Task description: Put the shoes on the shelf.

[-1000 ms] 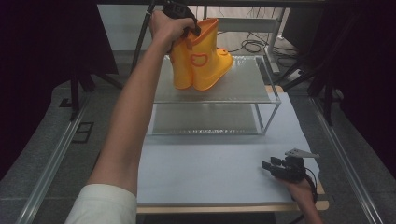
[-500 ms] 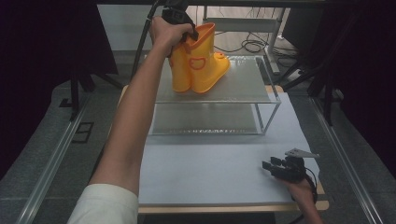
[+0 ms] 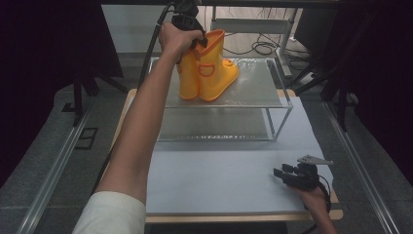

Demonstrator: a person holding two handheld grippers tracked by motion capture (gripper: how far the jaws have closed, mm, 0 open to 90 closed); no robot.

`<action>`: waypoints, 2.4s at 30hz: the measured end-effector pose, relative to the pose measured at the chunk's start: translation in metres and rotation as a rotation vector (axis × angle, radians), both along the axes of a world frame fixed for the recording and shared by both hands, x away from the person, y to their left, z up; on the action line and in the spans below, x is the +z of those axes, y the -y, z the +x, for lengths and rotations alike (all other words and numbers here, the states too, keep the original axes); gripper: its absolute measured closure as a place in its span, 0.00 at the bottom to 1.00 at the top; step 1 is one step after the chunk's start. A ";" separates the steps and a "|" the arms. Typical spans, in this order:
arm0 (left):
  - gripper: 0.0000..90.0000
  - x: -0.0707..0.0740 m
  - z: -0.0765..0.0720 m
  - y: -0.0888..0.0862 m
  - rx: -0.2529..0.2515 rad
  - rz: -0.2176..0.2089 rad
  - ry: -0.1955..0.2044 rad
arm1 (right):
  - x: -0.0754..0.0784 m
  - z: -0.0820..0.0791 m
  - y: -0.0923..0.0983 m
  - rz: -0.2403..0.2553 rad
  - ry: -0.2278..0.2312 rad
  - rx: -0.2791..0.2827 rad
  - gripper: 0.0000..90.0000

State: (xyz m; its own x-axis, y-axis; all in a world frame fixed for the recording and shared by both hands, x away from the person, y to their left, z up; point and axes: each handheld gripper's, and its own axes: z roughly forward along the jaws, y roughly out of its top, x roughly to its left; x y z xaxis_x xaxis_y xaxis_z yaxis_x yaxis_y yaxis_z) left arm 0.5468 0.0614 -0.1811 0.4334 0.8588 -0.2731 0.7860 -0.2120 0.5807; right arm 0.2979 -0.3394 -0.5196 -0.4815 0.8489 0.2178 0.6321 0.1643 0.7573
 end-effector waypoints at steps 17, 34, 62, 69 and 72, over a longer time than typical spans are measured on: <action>0.58 0.052 -0.033 -0.019 -0.012 -0.073 0.225 | 0.000 0.000 0.000 -0.004 0.002 0.001 0.52; 1.00 0.016 -0.090 -0.112 -0.068 -0.259 0.198 | 0.000 -0.001 -0.001 -0.011 0.004 -0.003 0.53; 1.00 -0.118 -0.064 -0.103 -0.069 -0.158 0.014 | 0.001 -0.002 -0.004 -0.031 0.018 0.010 0.50; 1.00 -0.135 -0.055 -0.101 -0.047 -0.140 -0.013 | 0.003 -0.003 -0.003 -0.029 0.025 0.008 0.50; 1.00 -0.140 -0.052 -0.100 -0.041 -0.137 -0.020 | 0.003 -0.003 -0.003 -0.032 0.032 0.009 0.50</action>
